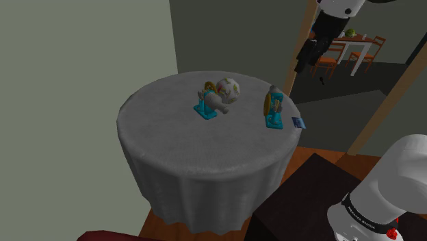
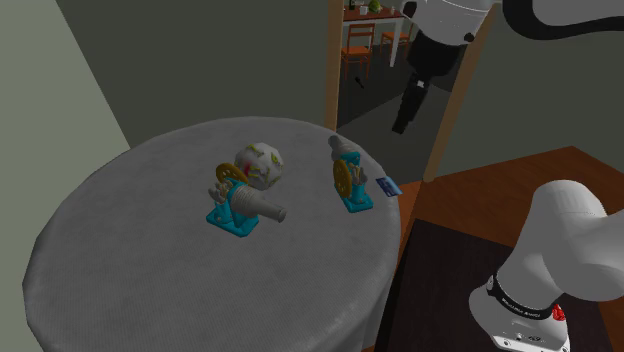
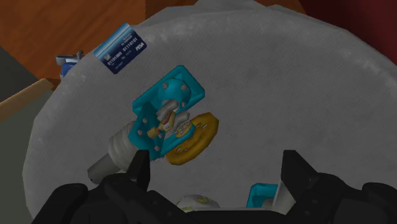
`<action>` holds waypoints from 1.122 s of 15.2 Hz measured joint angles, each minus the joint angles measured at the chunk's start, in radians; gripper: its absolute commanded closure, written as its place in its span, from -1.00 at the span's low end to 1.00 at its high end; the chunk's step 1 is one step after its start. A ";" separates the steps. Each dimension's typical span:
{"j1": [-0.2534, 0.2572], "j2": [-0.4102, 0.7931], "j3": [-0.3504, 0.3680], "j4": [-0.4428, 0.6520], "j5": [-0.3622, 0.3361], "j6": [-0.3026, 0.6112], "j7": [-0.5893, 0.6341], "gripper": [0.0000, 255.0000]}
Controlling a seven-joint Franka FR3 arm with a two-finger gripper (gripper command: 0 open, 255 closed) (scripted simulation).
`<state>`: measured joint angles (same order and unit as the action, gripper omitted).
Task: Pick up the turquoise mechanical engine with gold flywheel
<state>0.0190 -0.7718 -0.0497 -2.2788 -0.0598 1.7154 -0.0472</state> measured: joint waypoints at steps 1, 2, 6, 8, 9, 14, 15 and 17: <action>0.000 0.000 0.000 0.000 0.000 0.000 0.000 -1.00; -0.001 0.015 0.006 0.005 0.003 0.007 0.013 -1.00; -0.006 0.120 0.058 0.035 0.028 0.060 0.117 -1.00; -0.010 0.187 0.084 0.064 0.037 0.087 0.174 -1.00; -0.011 0.225 0.100 0.077 0.042 0.106 0.205 -1.00; -0.019 0.413 0.164 0.172 0.051 0.168 0.359 -1.00; -0.021 0.455 0.173 0.206 0.049 0.171 0.386 -1.00; -0.025 0.533 0.189 0.264 0.044 0.179 0.440 -1.00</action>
<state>-0.0058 -0.2386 0.1389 -2.0150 -0.0162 1.8944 0.3928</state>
